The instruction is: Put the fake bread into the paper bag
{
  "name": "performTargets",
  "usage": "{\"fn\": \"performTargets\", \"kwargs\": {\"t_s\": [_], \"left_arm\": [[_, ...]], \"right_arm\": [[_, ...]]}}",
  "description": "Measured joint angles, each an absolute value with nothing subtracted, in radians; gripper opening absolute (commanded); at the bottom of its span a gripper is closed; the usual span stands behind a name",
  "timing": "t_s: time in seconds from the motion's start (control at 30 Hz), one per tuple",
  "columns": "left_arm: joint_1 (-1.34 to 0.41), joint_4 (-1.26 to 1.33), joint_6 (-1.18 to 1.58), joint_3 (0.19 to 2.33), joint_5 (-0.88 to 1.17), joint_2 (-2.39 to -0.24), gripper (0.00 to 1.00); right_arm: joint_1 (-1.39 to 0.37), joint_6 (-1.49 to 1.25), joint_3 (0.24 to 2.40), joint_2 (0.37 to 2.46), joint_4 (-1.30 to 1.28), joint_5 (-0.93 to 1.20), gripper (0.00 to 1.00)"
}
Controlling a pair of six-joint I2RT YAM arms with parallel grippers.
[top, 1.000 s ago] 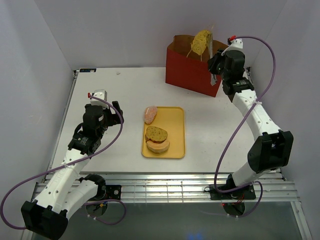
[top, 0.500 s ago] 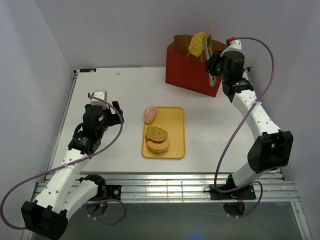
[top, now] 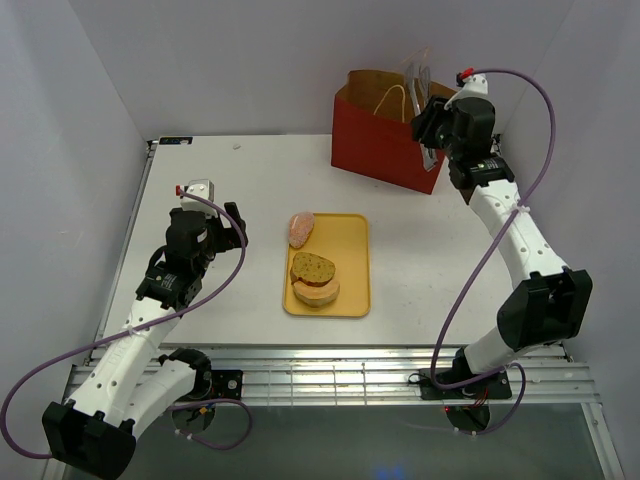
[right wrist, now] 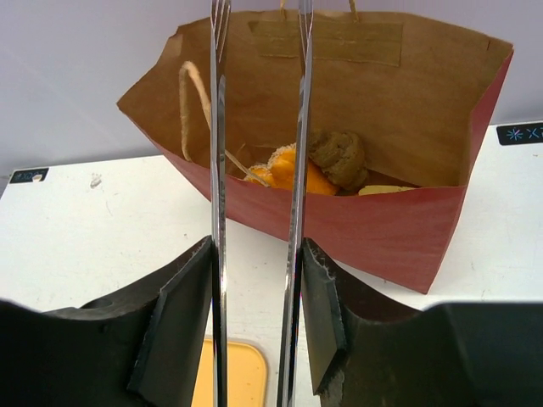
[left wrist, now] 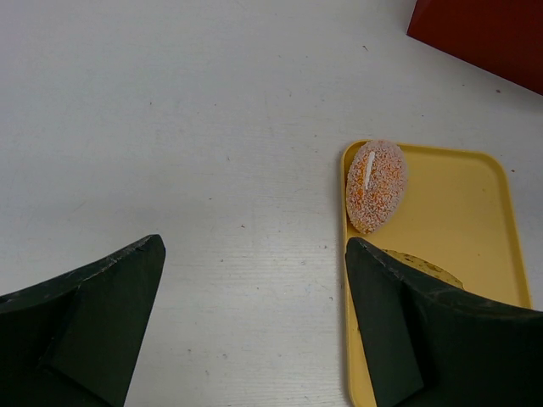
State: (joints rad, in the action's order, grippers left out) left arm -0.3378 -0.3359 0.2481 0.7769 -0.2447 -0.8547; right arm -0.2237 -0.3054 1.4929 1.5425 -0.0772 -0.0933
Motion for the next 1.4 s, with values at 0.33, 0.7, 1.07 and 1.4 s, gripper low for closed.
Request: {"fn": "performTargets", "kwargs": {"t_s": [0.33,0.7,1.07,1.4], "left_arm": [[-0.338,-0.336,0.248,0.777,-0.245,-0.855,0.98],[-0.338,-0.336,0.248,0.777,-0.246,-0.855,0.98],[-0.338,-0.336,0.248,0.777,-0.247,-0.859,0.98],[-0.338,-0.336,0.247,0.777,-0.253,-0.87,0.98]], "right_arm": [[-0.224,-0.307,1.446,1.38,-0.117,-0.078,0.49],[-0.227,-0.322,1.102,1.018,-0.11,0.02,0.49],[-0.366,-0.332,0.867,0.847,-0.136,0.173,0.5],[-0.532,-0.299,0.681,0.789,-0.193,0.263,0.51]]}}
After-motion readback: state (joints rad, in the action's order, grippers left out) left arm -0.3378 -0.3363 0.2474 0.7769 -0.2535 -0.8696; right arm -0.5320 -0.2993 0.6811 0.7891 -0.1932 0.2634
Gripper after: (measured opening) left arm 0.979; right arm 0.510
